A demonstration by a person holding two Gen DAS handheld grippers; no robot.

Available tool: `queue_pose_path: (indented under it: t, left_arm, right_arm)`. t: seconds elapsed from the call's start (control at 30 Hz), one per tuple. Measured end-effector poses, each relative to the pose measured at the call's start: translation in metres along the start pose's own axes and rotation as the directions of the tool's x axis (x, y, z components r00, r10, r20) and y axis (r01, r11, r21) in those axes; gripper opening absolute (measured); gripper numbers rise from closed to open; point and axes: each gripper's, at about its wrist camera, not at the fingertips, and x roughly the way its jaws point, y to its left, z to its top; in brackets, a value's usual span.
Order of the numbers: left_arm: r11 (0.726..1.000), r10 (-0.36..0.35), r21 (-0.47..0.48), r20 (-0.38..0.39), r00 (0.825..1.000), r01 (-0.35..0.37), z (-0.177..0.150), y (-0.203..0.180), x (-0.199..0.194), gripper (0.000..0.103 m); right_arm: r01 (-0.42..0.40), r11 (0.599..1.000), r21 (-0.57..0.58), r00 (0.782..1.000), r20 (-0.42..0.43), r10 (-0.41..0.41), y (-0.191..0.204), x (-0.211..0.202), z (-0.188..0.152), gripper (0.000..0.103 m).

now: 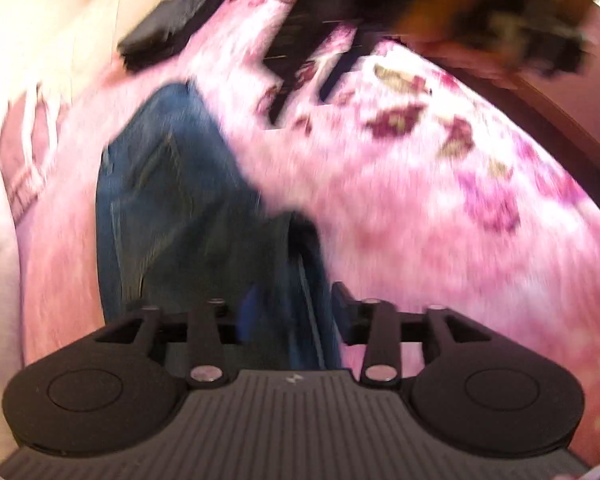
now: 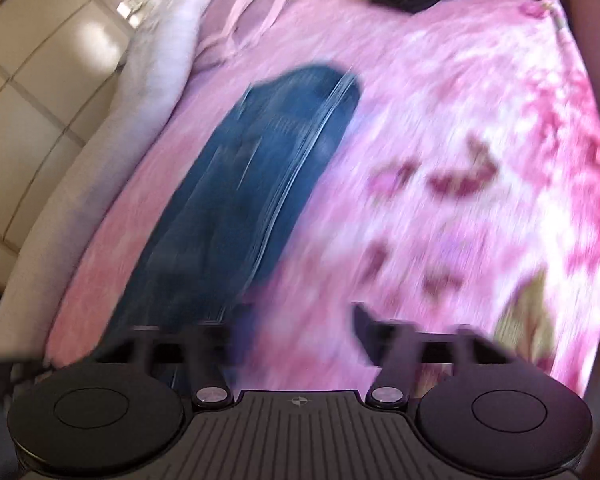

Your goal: Fold clothes

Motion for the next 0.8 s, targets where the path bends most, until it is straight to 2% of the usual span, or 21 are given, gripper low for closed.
queue_pose_path:
  t: [0.1,0.13,0.17,0.2,0.27,0.3,0.33,0.4,0.47,0.53,0.63,0.67,0.73,0.77,0.8]
  left_arm:
    - [0.999,0.045,0.027,0.014,0.999,-0.045,0.022,-0.012,0.010,0.038]
    - [0.998,0.061,0.032,-0.004,0.998,-0.061,0.028,-0.014,0.016,0.037]
    - [0.998,0.066,0.028,-0.025,0.998,-0.065,0.030,-0.014,0.022,0.032]
    - [0.998,0.060,0.020,-0.030,0.998,-0.059,0.029,-0.013,0.023,0.019]
    - [0.999,0.048,0.004,-0.040,0.998,-0.047,0.027,-0.012,0.026,0.006]
    - [0.999,0.041,-0.004,-0.045,0.998,-0.042,0.026,-0.011,0.027,0.000]
    - [0.999,0.035,-0.012,-0.050,0.998,-0.036,0.025,-0.010,0.028,0.000]
    - [0.999,0.023,-0.028,-0.060,0.998,-0.025,0.024,-0.009,0.031,0.000]
    - [0.999,0.008,-0.033,-0.065,0.998,-0.010,0.022,-0.008,0.033,0.000]
    - [1.000,-0.018,-0.022,-0.066,0.998,0.016,0.021,-0.009,0.034,0.000]
    - [0.998,-0.055,-0.042,-0.076,0.996,0.052,0.020,-0.006,0.033,0.000]
    - [0.996,-0.072,-0.057,-0.081,0.994,0.067,0.021,-0.004,0.032,0.005]
    - [0.993,-0.092,-0.088,-0.090,0.992,0.084,0.017,-0.002,0.025,0.007]
    - [0.990,-0.092,-0.112,-0.096,0.991,0.081,0.014,-0.001,0.020,0.008]
    - [0.987,-0.091,-0.140,-0.101,0.991,0.076,0.011,0.001,0.015,0.007]
  right_arm:
    - [-0.040,0.998,0.040,0.998,0.050,0.038,-0.017,0.025,0.047,0.067]
    - [-0.051,0.997,0.051,0.997,0.058,0.048,-0.023,0.037,0.064,0.067]
    - [-0.058,0.997,0.057,0.997,0.059,0.055,-0.029,0.048,0.078,0.067]
    - [-0.069,0.995,0.073,0.997,0.052,0.065,-0.034,0.060,0.091,0.067]
    - [-0.092,0.990,0.109,0.995,0.034,0.089,-0.045,0.087,0.117,0.067]
    - [-0.118,0.982,0.146,0.993,0.009,0.118,-0.053,0.101,0.128,0.035]
    - [-0.123,0.975,0.184,0.992,-0.010,0.127,-0.061,0.111,0.141,0.023]
    - [-0.120,0.959,0.257,0.990,-0.043,0.135,-0.077,0.127,0.167,0.018]
    - [-0.131,0.965,0.228,0.987,-0.065,0.149,-0.077,0.138,0.186,0.016]
    - [-0.131,0.982,0.137,0.987,-0.074,0.142,-0.069,0.144,0.193,0.016]
    - [-0.142,0.987,0.079,0.986,-0.081,0.149,-0.068,0.141,0.191,0.016]
    - [-0.144,0.987,0.064,0.986,-0.077,0.149,-0.068,0.137,0.188,0.016]
    - [-0.126,0.992,0.022,0.990,-0.067,0.127,-0.067,0.122,0.180,0.032]
    - [-0.097,0.995,0.004,0.993,-0.065,0.097,-0.066,0.113,0.174,0.043]
    - [-0.069,0.998,-0.013,0.995,-0.067,0.068,-0.065,0.104,0.167,0.045]
